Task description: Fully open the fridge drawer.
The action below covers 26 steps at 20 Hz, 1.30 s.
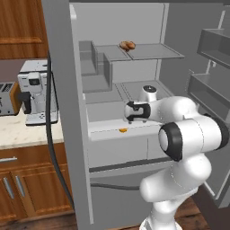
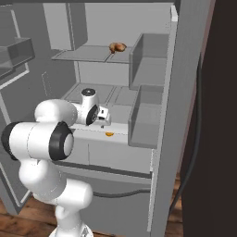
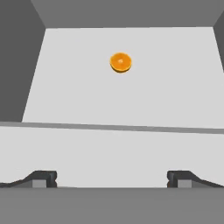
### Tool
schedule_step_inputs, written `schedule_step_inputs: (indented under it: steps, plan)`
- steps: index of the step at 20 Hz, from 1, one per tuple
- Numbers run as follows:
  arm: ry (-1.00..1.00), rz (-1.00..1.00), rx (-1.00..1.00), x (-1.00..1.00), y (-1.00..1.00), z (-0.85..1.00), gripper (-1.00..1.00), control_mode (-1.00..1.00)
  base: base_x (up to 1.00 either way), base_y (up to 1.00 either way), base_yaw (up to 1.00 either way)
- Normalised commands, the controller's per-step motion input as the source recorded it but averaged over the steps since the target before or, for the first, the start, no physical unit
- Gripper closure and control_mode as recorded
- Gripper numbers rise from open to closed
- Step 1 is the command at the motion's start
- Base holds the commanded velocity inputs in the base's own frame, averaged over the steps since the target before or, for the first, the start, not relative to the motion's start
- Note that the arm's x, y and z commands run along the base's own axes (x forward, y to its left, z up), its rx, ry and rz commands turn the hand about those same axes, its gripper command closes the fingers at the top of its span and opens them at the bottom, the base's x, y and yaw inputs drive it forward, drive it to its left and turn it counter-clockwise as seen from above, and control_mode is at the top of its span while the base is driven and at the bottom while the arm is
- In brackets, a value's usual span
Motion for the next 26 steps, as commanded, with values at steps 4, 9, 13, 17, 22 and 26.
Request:
schedule_step_inputs:
  steps: [4,9,13,17,22,26]
  plan:
    - [0.0,0.0,0.0,0.2,0.0,-0.22,-1.0,-1.0,0.0,0.0,0.0]
    - [0.0,0.0,0.0,0.16,0.0,-0.23,-1.0,-1.0,0.0,0.0,0.0]
    - [0.0,0.0,0.0,0.01,0.0,-0.26,-1.0,-1.0,0.0,0.0,0.0]
    - [0.02,0.0,0.0,-0.3,0.0,-0.34,-1.0,-1.0,0.0,0.0,0.0]
    - [0.11,0.0,0.0,-0.89,-0.06,-0.44,-1.0,-1.0,0.0,0.0,0.0]
    - [0.15,0.0,0.0,-1.0,-0.16,-0.46,-1.0,-1.0,0.0,0.0,0.0]
